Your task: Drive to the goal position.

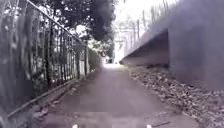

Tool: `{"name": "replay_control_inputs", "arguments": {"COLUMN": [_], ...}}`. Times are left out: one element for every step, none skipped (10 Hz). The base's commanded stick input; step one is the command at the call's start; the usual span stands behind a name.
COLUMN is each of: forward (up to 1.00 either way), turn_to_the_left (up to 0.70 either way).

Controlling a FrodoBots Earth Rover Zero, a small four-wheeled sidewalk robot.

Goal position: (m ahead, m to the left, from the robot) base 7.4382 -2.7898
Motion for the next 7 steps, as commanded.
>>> {"name": "replay_control_inputs", "arguments": {"forward": [1.0,1.0,1.0,1.0,1.0,1.0,1.0], "turn_to_the_left": [0.0,0.0,0.0,0.0,0.0,0.0,0.0]}}
